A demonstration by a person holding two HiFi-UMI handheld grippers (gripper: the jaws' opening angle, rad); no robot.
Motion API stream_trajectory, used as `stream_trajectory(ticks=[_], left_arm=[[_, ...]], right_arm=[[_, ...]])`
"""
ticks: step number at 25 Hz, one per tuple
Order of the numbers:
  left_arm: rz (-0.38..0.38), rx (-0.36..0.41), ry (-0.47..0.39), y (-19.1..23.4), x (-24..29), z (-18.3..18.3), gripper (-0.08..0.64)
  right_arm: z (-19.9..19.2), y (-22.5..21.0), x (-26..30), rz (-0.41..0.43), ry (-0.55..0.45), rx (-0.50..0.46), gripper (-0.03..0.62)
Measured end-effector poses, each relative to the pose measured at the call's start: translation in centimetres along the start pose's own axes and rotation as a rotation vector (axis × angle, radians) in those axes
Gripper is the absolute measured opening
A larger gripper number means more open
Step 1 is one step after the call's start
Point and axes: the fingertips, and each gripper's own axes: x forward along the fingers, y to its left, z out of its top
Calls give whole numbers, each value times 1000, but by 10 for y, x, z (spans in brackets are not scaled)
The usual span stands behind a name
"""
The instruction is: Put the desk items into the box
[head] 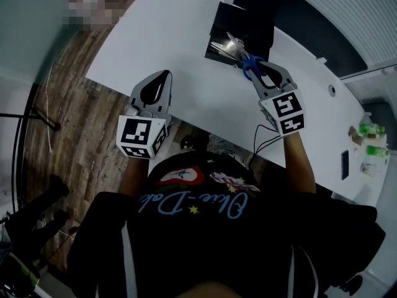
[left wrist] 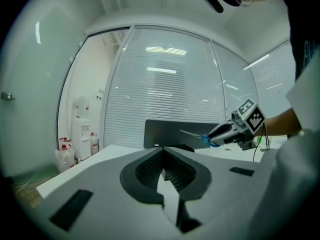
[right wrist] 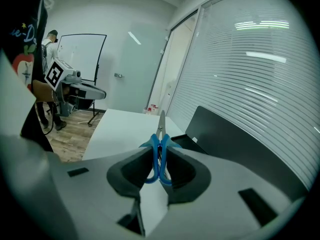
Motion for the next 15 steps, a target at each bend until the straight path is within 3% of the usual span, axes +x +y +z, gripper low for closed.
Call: stream_trajectory(ticks=[15], left_arm=[[24,-2,19,13,13,-2,8]], right_arm=[[-7,-12,27,26,19,14,94]])
